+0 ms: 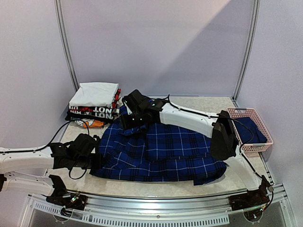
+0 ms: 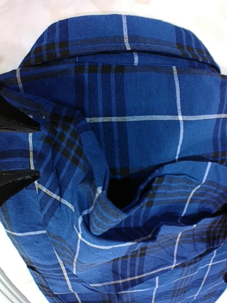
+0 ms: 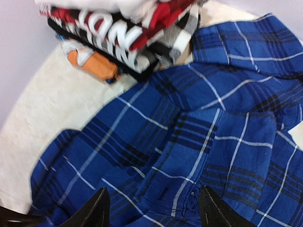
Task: Fold and stack the mixed laundry pile
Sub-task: Adjust the 1/3-folded tank top at the center of the board.
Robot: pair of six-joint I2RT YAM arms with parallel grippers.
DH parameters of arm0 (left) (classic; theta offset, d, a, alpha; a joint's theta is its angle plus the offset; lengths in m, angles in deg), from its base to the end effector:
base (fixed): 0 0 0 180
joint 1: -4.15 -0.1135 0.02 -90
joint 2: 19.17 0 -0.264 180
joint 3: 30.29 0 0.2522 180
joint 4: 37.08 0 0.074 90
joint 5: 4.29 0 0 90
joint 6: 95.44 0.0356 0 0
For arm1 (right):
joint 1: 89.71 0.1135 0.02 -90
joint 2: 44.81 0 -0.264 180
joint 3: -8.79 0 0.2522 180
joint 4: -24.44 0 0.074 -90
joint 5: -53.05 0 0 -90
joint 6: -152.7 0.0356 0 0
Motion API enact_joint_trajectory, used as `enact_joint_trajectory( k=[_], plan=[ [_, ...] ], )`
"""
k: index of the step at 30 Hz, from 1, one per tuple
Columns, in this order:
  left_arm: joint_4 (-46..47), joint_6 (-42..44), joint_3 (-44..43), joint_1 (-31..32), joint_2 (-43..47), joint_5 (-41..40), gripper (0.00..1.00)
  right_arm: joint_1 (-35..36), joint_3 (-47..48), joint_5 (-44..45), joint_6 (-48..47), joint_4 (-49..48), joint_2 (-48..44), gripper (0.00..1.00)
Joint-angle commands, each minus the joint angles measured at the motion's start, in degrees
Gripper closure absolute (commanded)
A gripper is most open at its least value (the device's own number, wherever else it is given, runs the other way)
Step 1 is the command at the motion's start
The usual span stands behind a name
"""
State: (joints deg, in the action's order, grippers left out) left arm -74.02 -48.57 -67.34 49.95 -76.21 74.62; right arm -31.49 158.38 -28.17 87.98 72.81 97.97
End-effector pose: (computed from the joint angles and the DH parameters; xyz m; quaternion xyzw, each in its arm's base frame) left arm 0.1254 -0.1191 0.1575 -0.0053 0.9545 -0.1323 0.2670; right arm 0.3008 0.4752 0.2307 -0.2277 0.8809 0.2203 0.3516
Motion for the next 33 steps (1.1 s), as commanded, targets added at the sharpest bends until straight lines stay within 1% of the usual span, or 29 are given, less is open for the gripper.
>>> enact_joint_trajectory(
  k=[1, 6, 13, 15, 19, 21, 24, 28, 33],
  plan=[
    [-0.2, 0.0, 1.0, 0.7, 1.3, -1.4, 0.72, 0.6, 1.0, 0.0, -7.0, 3.8, 4.4, 0.35],
    [0.1, -0.2, 1.2, 0.7, 1.2, -1.7, 0.72, 1.7, 1.8, -0.2, -12.1, 3.4, 6.4, 0.31],
    [-0.1, -0.3, 1.1, 0.8, 0.9, -1.9, 0.73, 1.7, 1.9, 7.5, -13.0, 4.5, 7.9, 0.33],
    [-0.1, -0.3, 1.1, 0.8, 0.7, -2.0, 0.73, 1.7, 1.3, 8.7, -12.8, 5.1, 8.0, 0.36],
    [0.1, -0.3, 1.1, 0.8, 0.0, -2.0, 0.73, 1.4, -2.6, 11.0, -11.7, 3.8, 6.9, 0.46],
    [0.3, -0.3, 1.1, 0.8, -0.3, -1.9, 0.73, 1.2, -4.4, 11.0, -11.2, 3.2, 5.9, 0.51],
    [0.6, -0.4, 1.2, 0.8, -0.6, -1.8, 0.73, 0.9, -6.0, 11.7, -10.6, 3.2, 5.2, 0.54],
    [1.1, -0.4, 1.4, 0.8, -0.9, -1.8, 0.73, 0.9, -7.1, 10.3, -10.2, 2.3, 4.5, 0.55],
    [1.3, -0.5, 1.5, 0.8, -1.0, -1.8, 0.73, 0.9, -8.9, 4.6, -9.1, -1.6, 2.4, 0.53]
  ],
)
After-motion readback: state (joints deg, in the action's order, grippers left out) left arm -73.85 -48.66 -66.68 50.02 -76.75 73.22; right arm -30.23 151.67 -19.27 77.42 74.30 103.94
